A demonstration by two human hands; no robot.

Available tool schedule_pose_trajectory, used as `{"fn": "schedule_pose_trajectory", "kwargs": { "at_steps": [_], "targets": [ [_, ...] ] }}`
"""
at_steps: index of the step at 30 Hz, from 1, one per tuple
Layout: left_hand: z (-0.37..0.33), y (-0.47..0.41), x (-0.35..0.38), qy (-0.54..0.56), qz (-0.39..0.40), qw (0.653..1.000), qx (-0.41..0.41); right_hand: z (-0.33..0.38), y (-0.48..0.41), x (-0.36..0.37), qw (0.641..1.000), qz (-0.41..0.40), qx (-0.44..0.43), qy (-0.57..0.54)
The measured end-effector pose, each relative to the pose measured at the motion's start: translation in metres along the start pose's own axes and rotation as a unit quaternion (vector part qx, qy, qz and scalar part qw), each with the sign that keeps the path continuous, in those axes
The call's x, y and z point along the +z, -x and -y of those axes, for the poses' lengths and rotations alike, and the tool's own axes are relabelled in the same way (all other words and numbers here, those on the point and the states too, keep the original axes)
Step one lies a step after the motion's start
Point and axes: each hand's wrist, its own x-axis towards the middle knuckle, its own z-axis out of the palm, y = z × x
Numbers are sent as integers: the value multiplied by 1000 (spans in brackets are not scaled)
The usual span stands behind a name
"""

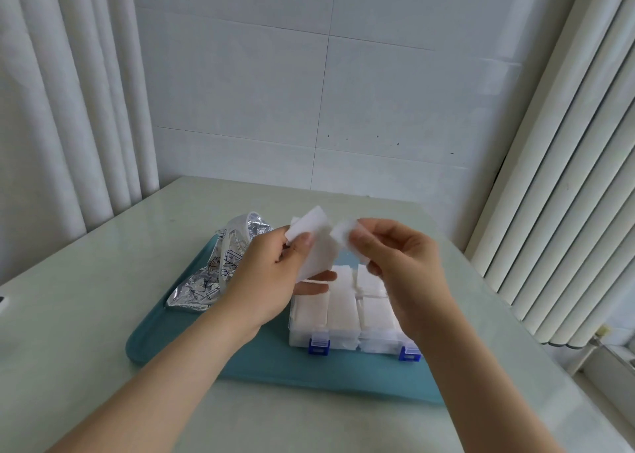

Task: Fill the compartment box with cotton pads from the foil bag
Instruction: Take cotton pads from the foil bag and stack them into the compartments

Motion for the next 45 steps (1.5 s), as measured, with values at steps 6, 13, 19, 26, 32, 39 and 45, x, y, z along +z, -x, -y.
{"fn": "schedule_pose_trajectory", "kwargs": {
  "at_steps": [6, 13, 19, 26, 32, 39, 45],
  "targets": [
    [1, -3, -4, 45, 5, 998, -54, 2, 9, 10, 972, 117, -56, 195],
    [-3, -1, 2, 114, 59, 986, -110, -3, 10, 17, 963, 54, -84, 250],
    [-4, -1, 2, 95, 61, 987, -117, -14, 10, 20, 896, 61, -179, 403],
    [-2, -3, 0, 87, 34, 990, -107, -20, 7, 13, 814, 89, -293, 493],
    [0, -5, 0, 78, -5, 993, -91, -17, 8, 14, 849, 100, -311, 415],
    [-1, -5, -4, 70, 6, 995, -77, -8, -3, 0, 962, 30, -165, 214],
    [-1, -1, -4, -46, 72, 996, -21, -13, -1, 3, 942, 77, -171, 279]
  ]
}}
